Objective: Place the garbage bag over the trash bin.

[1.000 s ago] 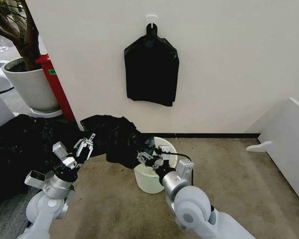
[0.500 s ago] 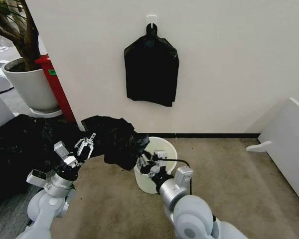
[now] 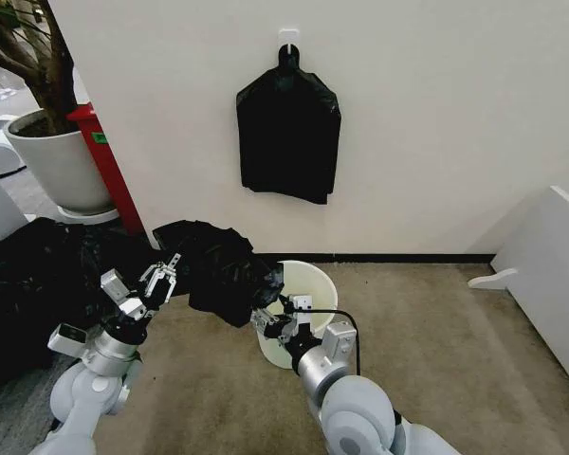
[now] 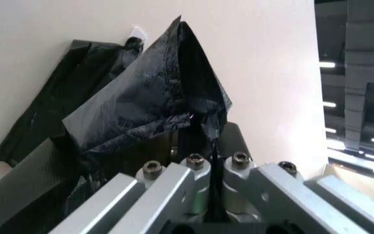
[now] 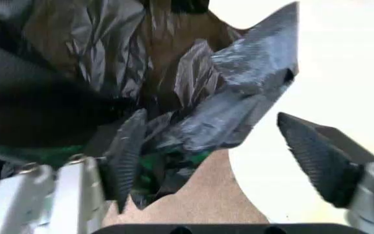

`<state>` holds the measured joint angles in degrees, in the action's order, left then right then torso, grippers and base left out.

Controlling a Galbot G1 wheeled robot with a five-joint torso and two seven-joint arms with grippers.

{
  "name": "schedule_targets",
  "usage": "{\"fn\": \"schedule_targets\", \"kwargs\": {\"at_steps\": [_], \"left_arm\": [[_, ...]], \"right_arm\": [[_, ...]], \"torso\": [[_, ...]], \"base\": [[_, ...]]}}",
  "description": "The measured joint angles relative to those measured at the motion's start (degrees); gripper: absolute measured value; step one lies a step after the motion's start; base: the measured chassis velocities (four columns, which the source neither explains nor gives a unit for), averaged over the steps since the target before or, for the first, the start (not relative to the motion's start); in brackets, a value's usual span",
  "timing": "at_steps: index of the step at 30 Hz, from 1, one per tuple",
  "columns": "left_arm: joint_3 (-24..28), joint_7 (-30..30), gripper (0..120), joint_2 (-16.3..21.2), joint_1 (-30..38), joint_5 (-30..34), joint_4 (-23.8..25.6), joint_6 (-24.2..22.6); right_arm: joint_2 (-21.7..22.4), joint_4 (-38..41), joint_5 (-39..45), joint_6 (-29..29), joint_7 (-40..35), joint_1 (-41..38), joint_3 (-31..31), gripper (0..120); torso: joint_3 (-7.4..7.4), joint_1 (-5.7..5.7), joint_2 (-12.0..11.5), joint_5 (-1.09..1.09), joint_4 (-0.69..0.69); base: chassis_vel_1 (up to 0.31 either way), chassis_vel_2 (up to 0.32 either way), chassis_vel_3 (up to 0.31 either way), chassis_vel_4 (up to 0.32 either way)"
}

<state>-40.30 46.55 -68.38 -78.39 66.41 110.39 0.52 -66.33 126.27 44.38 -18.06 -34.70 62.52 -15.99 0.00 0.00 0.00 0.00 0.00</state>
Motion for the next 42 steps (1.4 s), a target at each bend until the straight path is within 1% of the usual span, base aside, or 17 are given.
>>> {"fn": "schedule_targets", "kwargs": {"at_steps": [2, 4, 6, 12, 13, 14, 18, 20, 21, 24, 27, 30, 32, 34, 35, 39, 42], "left_arm": [[-0.02, -0.04, 0, -0.09, -0.06, 0.0, 0.15, 0.07], [-0.08, -0.23, 0, -0.17, -0.21, 0.0, 0.38, 0.26], [-0.11, -0.29, 0, -0.18, -0.27, 0.01, 0.48, 0.33], [-0.17, -0.97, 0, -0.43, -0.55, 0.05, 1.02, 0.85], [-0.17, -0.97, 0, -0.43, -0.55, 0.05, 1.02, 0.85], [-0.16, -1.1, 0, -0.45, -0.56, 0.13, 1.06, 0.99], [0.23, -2.22, 0, -0.46, -0.53, 0.81, 1.08, 2.11], [1.05, -3.85, 0, -0.41, -0.48, 0.82, 0.97, 3.5], [1.05, -3.85, 0, -0.41, -0.48, 0.82, 0.97, 3.5], [2.18, -6.37, 0, -0.3, -0.28, -1.64, 0.39, 5.35], [3.38, -12.36, 0, -0.05, 0.3, -9.01, -0.67, 8.37], [4.03, -15.5, 0, 0.11, 0.67, -11.9, -1.27, 10.27], [5.44, -19.54, 0, 0.16, 1.23, -15.23, -2.13, 12.67], [9.06, -23.34, 0, 0.17, 1.83, -18.82, -3.62, 15.02], [9.06, -23.34, 0, 0.17, 1.83, -18.82, -3.62, 15.02], [13.74, -25.87, 0, -0.05, 2.58, -21.83, -6.13, 15.95], [16.17, -26.56, 0, -0.78, 3.27, -21.32, -7.15, 15.88]], "right_arm": [[0.1, 0.24, -0.29, -0.45, -0.13, 0.17, -0.05, 67], [0.3, 0.92, -0.45, -1.22, -0.48, 0.54, -0.14, 55], [0.37, 1.18, -0.47, -1.33, -0.52, 0.67, -0.18, 52], [0.57, 1.73, -0.51, -1.03, -0.34, 1.19, -0.22, 26], [0.57, 1.73, -0.51, -1.03, -0.34, 1.19, -0.22, 26], [0.62, 1.73, -0.57, -0.8, -0.23, 1.26, -0.2, 22], [0.75, 1.41, -1.72, 1.39, 0.85, 1.41, 0.19, 8], [0.59, 0.65, -5.41, 5.58, 2.91, 1.23, 1.63, 0], [0.59, 0.65, -5.41, 5.58, 2.91, 1.23, 1.63, 0], [0.49, 0.54, -9.91, 9.94, 4.98, 0.65, 3.88, 0], [0.66, 2.84, -12.04, 12.29, 5.89, 0.42, 5.68, 0], [0.68, 3.72, -12.47, 13.15, 6.14, 0.42, 5.93, 0], [0.49, 4.26, -12.59, 13.57, 6.18, 0.23, 5.97, 0], [-0.04, 4.19, -12.61, 13.57, 6.06, -0.26, 6.06, 0], [-0.04, 4.19, -12.61, 13.57, 6.06, -0.26, 6.06, 0], [-0.32, 3.3, -12.53, 12.74, 4.93, -0.78, 6.59, 0], [-0.28, 2.64, -12.37, 12.25, 4.29, -1.09, 7.09, 0]], "torso": [[0.0, 0.0, 0.0, 0.0, 0.0], [0.0, 0.0, 0.0, 0.0, 0.0], [0.0, 0.0, 0.0, 0.0, 0.0], [0.0, 0.0, 0.0, 0.0, 0.0], [0.0, 0.0, 0.0, 0.0, 0.0], [0.0, 0.0, 0.0, 0.0, 0.0], [0.0, 0.0, 0.0, 0.0, 0.0], [0.0, 0.0, 0.0, 0.0, 0.0], [0.0, 0.0, 0.0, 0.0, 0.0], [0.0, 0.0, 0.0, 0.0, 0.01], [-0.01, 0.0, 0.0, 0.0, -0.01], [-0.01, 0.0, 0.0, -0.01, 0.0], [-0.01, 0.0, 0.0, 0.0, 0.0], [-0.01, 0.0, 0.0, 0.0, 0.0], [-0.01, 0.0, 0.0, 0.0, 0.0], [-0.01, 0.0, 0.0, 0.0, -0.01], [-0.01, 0.0, 0.0, 0.0, 0.0]], "base": [[0.0, 0.0, 0.0, 0.0], [0.0, 0.0, 0.0, 0.0], [0.0, 0.0, 0.0, 0.0], [0.0, 0.0, 0.0, 0.0], [0.0, 0.0, 0.0, 0.0], [0.0, 0.0, 0.0, 0.0], [0.0, 0.0, 0.0, 0.0], [0.0, 0.0, 0.0, 0.0], [0.0, 0.0, 0.0, 0.0], [0.0, 0.0, 0.0, 0.0], [0.0, 0.0, 0.0, 0.0], [0.0, 0.0, 0.0, 0.0], [0.0, 0.0, 0.0, 0.0], [0.0, 0.0, 0.0, 0.0], [0.0, 0.0, 0.0, 0.0], [0.0, 0.0, 0.0, 0.0], [0.0, 0.0, 0.0, 0.0]]}}
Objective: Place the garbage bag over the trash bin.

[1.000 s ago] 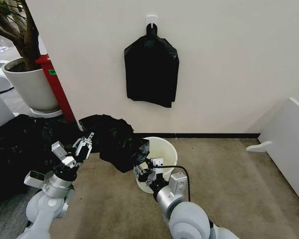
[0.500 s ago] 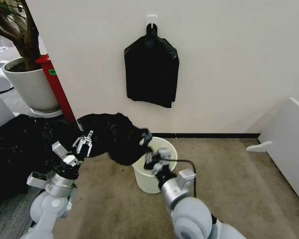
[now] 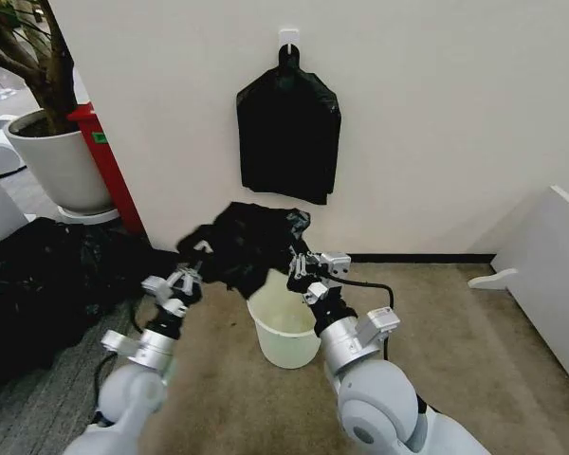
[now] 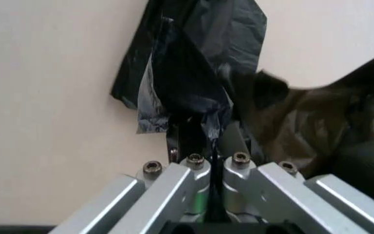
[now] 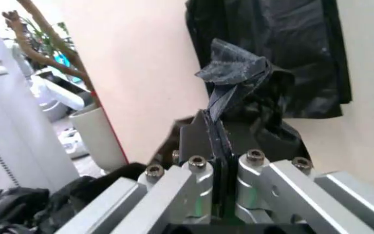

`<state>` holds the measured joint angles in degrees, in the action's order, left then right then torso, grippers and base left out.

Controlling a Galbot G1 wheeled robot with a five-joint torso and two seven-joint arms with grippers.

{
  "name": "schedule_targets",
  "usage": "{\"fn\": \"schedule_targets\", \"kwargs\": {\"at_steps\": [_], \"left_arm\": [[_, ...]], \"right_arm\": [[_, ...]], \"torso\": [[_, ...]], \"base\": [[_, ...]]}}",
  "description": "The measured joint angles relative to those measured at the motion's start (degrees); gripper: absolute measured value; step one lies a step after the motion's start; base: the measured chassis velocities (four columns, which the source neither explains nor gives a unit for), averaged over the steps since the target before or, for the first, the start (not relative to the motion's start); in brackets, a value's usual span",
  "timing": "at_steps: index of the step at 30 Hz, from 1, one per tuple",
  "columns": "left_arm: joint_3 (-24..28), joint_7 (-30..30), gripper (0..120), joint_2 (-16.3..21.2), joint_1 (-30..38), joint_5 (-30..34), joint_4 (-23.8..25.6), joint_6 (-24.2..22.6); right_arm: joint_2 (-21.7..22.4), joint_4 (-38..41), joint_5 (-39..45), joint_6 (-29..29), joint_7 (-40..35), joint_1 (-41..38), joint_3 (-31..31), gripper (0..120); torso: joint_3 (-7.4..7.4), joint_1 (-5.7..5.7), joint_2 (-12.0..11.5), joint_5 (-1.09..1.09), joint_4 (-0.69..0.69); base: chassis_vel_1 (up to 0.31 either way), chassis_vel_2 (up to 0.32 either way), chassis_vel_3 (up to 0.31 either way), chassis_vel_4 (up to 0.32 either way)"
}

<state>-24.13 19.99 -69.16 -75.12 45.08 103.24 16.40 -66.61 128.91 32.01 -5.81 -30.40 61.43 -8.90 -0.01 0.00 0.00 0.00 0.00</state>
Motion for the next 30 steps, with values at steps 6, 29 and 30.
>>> {"fn": "schedule_targets", "kwargs": {"at_steps": [6, 29, 30], "left_arm": [[2.58, -0.04, 0, -1.02, 1.44, 4.09, -0.23, -1.45], [8.41, -6.98, 0, -3.49, -0.26, -9.19, -7.52, 0.48], [9.56, -7.72, 0, -3.8, -0.82, -10.52, -7.6, 1.14]], "right_arm": [[-0.23, -0.16, 0.04, -0.27, -0.19, -0.08, 1.69, 0], [3.25, -17.18, 2.6, 2.89, 0.25, -1.48, 3.52, 0], [4.27, -17.15, 2.59, 2.8, -0.04, -0.85, 3.36, 0]], "torso": [[0.01, 0.0, 0.0, -0.01, 0.0], [0.0, 0.0, 0.0, -0.02, 0.01], [0.01, 0.0, 0.0, -0.01, 0.0]], "base": [[0.0, 0.0, 0.0, 0.0], [0.0, 0.0, 0.0, 0.0], [0.0, 0.0, 0.0, 0.0]]}}
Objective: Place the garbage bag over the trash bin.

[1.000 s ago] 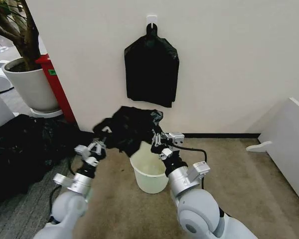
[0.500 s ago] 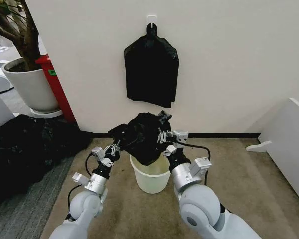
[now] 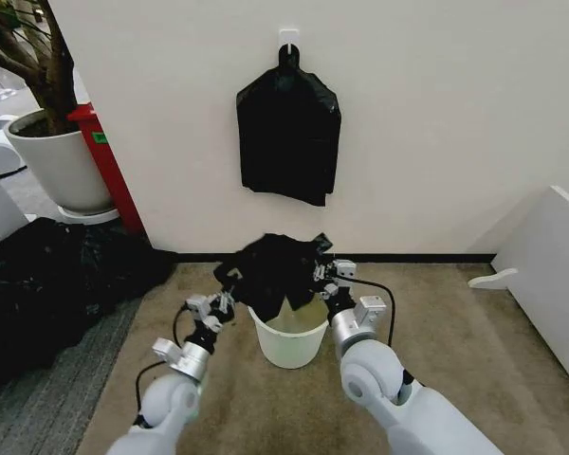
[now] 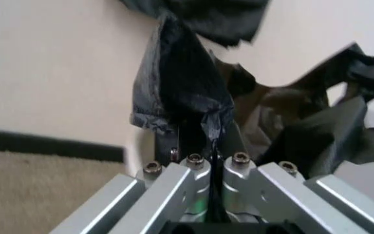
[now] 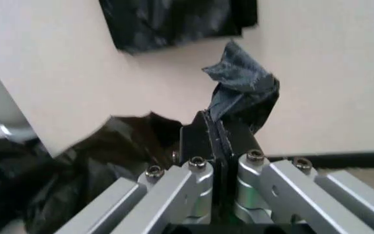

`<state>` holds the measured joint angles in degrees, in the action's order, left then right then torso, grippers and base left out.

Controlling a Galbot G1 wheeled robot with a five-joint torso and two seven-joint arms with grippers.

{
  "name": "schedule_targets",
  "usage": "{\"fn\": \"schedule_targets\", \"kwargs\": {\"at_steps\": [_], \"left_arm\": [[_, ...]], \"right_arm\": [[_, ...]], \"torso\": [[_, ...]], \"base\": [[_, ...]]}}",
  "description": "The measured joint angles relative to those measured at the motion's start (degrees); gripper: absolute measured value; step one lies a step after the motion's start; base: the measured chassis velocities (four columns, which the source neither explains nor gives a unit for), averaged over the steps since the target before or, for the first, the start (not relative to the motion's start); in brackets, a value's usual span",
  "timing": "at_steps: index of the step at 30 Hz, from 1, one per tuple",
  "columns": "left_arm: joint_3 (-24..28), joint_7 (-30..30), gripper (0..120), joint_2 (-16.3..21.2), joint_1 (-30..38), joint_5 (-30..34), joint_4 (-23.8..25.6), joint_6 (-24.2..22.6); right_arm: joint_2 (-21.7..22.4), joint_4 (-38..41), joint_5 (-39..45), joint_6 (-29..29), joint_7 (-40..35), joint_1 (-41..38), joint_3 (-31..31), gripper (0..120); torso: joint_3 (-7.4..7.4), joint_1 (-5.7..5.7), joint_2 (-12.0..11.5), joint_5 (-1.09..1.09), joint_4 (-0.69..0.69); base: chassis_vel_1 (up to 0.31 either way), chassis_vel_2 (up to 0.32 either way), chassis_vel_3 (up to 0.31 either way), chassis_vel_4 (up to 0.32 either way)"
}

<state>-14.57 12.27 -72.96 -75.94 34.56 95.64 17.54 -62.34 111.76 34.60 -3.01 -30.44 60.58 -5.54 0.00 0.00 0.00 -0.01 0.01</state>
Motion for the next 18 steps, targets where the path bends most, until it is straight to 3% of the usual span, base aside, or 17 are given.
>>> {"fn": "schedule_targets", "kwargs": {"at_steps": [10, 18], "left_arm": [[2.64, -6.78, 0, -1.29, -2.33, -8.91, 1.31, 0.72], [0.21, -10.7, 0, 2.01, -5.01, -17.25, 7.61, -3.23]], "right_arm": [[7.13, 2.69, 0.94, -2.63, -3.67, 7.0, -2.27, 0], [12.55, 7.0, 3.73, -6.03, -5.7, 10.19, -2.61, 0]], "torso": [[0.01, 0.0, 0.0, -0.02, -0.01], [0.01, 0.0, 0.01, 0.0, 0.0]], "base": [[0.0, 0.0, 0.0, 0.0], [0.0, 0.0, 0.0, 0.0]]}}
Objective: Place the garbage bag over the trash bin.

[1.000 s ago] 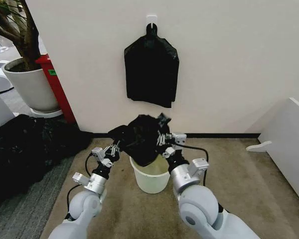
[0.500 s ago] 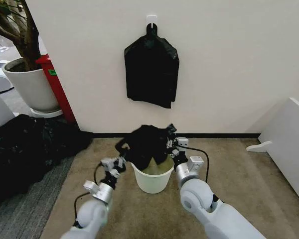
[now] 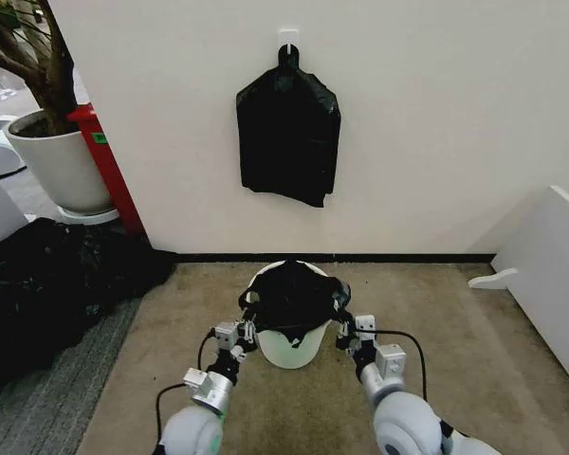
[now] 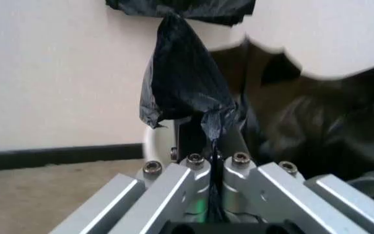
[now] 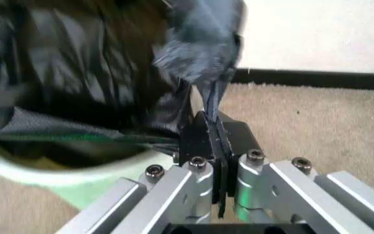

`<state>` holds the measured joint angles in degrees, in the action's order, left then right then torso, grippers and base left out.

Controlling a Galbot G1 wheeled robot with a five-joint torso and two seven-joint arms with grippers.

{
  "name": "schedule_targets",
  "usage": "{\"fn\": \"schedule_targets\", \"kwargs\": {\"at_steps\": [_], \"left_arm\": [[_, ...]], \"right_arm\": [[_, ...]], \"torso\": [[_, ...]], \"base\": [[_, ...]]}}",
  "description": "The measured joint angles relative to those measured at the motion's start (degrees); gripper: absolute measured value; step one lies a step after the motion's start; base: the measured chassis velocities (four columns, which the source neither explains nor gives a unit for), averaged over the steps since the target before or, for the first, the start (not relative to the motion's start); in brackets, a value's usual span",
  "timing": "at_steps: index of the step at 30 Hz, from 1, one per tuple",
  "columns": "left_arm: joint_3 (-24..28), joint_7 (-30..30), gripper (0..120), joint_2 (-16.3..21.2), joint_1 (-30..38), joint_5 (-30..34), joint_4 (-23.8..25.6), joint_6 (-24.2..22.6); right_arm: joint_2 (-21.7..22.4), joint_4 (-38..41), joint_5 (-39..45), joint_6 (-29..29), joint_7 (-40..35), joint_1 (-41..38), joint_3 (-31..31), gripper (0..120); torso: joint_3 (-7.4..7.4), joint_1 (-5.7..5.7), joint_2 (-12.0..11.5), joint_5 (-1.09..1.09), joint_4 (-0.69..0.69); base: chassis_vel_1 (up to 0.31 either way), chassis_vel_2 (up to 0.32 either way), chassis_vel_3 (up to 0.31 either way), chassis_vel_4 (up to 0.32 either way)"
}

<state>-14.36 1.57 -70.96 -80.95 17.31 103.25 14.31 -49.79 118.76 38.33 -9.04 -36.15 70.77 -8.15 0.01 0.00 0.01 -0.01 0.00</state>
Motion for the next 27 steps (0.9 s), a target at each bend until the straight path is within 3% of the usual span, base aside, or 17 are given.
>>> {"fn": "schedule_targets", "kwargs": {"at_steps": [4, 13, 22, 27], "left_arm": [[-0.79, -1.1, 0, 1.2, -0.57, -4.3, 0.1, -1.76], [0.33, -1.05, 0, -0.84, 1.33, -3.82, -5.95, -2.15], [1.84, -0.91, 0, -0.14, 1.55, -3.96, -5.85, -2.85], [1.77, -0.88, 0, 0.06, 1.75, -4.4, -6.85, -2.89]], "right_arm": [[0.28, -1.38, -0.77, -1.05, -0.02, 0.03, -0.94, 0], [0.37, -5.18, -3.53, -1.53, 0.62, -0.44, -2.26, 0], [4.23, 0.57, -4.9, -3.44, -0.35, 3.13, -2.08, 0], [4.2, 0.25, -5.62, -3.73, -0.39, 3.4, -2.02, 0]], "torso": [[0.0, 0.0, 0.0, -0.01, 0.0], [-0.01, 0.0, 0.0, 0.01, 0.0], [-0.01, 0.0, 0.0, 0.01, -0.01], [0.0, 0.0, 0.0, 0.01, 0.0]], "base": [[0.0, 0.0, 0.0, 0.0], [0.0, 0.0, 0.0, 0.0], [0.0, 0.0, 0.0, 0.0], [0.0, 0.0, 0.0, 0.0]]}}
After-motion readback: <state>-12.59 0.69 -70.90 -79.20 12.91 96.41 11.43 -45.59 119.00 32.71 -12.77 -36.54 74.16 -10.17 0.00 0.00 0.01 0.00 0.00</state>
